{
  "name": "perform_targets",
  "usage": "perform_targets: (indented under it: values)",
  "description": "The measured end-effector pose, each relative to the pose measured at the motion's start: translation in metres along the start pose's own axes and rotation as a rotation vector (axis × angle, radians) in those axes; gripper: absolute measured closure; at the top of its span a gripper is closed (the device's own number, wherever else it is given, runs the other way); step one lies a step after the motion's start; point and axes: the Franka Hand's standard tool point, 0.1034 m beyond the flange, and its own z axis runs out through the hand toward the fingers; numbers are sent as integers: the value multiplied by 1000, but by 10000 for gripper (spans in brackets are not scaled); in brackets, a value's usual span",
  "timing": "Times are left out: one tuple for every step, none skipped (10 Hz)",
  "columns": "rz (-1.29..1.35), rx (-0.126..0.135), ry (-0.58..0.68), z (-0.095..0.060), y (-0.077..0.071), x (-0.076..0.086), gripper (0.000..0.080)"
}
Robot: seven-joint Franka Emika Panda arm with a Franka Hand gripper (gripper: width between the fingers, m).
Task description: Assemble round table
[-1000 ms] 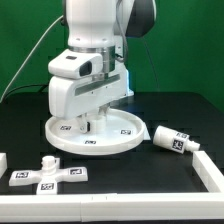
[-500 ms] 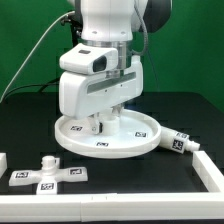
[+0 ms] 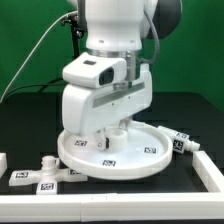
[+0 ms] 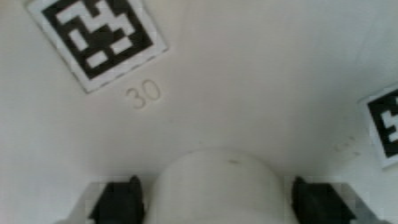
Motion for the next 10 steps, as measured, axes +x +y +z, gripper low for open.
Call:
perform_targets:
  values:
    - [22,2,0,3,-3,7,395]
    - [12,2,-1,3,-2,4,394]
    - [13,3,-2,3,-2,4,394]
    - [12,4,-3,4,-2,4,394]
    - [11,5,-3,5,-3,4,394]
    - [33,-3,8,8,-9,13,394]
    - [31,-3,15,15,-18,27,394]
    - [28,-3,16,20,-21,38,394]
    - [51,-5,14,26,-17,42,394]
    - [56,-2,11,31,-16,43,394]
